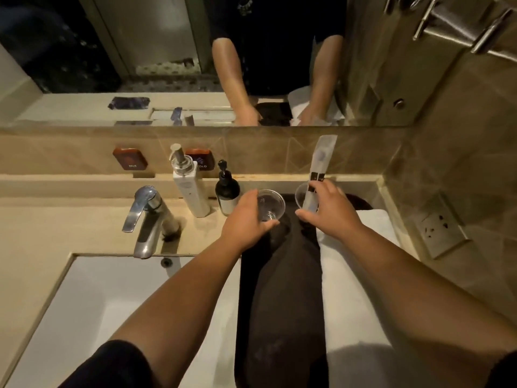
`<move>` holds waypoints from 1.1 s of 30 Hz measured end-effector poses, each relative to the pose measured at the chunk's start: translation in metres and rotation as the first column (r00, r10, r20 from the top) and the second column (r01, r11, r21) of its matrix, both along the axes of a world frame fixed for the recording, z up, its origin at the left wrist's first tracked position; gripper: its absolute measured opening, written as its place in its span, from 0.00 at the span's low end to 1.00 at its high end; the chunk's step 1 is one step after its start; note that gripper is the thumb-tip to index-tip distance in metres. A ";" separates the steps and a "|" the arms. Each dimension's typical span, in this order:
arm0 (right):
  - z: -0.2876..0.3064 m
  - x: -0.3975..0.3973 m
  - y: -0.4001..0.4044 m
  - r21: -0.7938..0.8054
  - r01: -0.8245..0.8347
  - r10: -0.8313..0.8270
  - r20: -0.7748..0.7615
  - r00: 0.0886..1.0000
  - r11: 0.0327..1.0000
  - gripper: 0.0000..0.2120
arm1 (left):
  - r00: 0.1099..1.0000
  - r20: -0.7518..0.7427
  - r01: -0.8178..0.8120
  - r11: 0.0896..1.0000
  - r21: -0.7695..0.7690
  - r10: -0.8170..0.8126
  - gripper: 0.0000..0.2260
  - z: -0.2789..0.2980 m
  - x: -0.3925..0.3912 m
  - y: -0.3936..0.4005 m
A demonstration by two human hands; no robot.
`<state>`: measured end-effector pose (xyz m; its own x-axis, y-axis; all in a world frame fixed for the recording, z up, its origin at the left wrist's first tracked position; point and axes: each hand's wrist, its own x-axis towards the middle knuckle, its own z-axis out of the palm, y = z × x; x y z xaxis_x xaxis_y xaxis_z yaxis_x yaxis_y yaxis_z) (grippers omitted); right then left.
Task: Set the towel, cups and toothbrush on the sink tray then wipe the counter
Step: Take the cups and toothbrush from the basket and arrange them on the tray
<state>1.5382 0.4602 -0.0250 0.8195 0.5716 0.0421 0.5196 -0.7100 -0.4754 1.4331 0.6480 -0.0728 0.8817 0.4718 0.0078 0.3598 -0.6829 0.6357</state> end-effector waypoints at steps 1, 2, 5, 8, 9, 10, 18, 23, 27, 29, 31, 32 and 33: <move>-0.004 0.005 0.002 0.001 -0.001 0.001 -0.001 1.000 1.000 0.37 | 1.000 -0.003 0.000 1.000 0.004 0.000 0.38 -0.005 0.007 0.000; -0.008 0.008 0.003 0.004 -0.003 0.003 -0.001 1.000 1.000 0.37 | 1.000 -0.004 0.002 1.000 0.006 -0.002 0.38 -0.009 0.013 0.001; -0.017 0.014 0.007 0.000 -0.020 0.020 0.000 1.000 1.000 0.37 | 1.000 -0.005 0.006 1.000 0.020 -0.006 0.38 -0.018 0.025 0.003; -0.024 0.016 0.010 -0.018 -0.028 0.028 -0.001 1.000 0.999 0.37 | 0.999 -0.028 0.017 0.999 0.048 -0.016 0.42 -0.023 0.032 0.005; -0.026 0.017 0.010 -0.023 -0.029 0.029 -0.003 1.000 0.999 0.37 | 0.999 -0.036 0.017 0.999 0.048 -0.016 0.43 -0.024 0.034 0.006; -0.028 0.017 0.011 -0.029 -0.029 0.029 -0.007 1.000 0.999 0.37 | 0.999 -0.039 0.015 0.999 0.043 -0.014 0.44 -0.024 0.036 0.007; -0.037 0.029 0.012 -0.008 0.027 -0.027 -0.072 0.997 1.000 0.36 | 0.997 -0.072 0.011 0.999 -0.032 -0.013 0.45 -0.020 0.041 0.017; -0.037 0.039 0.015 -0.025 0.033 -0.036 -0.120 0.992 0.999 0.37 | 0.996 -0.076 0.034 0.999 -0.038 -0.037 0.45 -0.014 0.039 0.016; -0.034 0.043 0.014 -0.029 0.012 -0.016 -0.137 0.990 1.000 0.38 | 0.994 -0.088 0.057 0.998 -0.018 -0.058 0.47 -0.007 0.038 0.016; -0.033 0.044 0.013 -0.011 0.013 -0.015 -0.154 0.988 1.000 0.37 | 0.993 -0.100 0.062 0.998 -0.014 -0.063 0.47 -0.003 0.038 0.014; -0.033 0.044 0.010 0.035 0.019 -0.013 -0.156 0.988 0.999 0.35 | 0.992 -0.111 0.062 0.998 -0.011 -0.063 0.47 0.002 0.038 0.012; -0.033 0.045 0.008 0.080 0.031 -0.018 -0.156 0.988 0.996 0.33 | 0.991 -0.117 0.062 0.998 -0.011 -0.063 0.47 0.004 0.038 0.011; -0.033 0.046 0.006 0.151 0.061 -0.035 -0.170 0.985 0.987 0.30 | 0.991 -0.121 0.060 0.998 -0.016 -0.061 0.47 0.006 0.038 0.010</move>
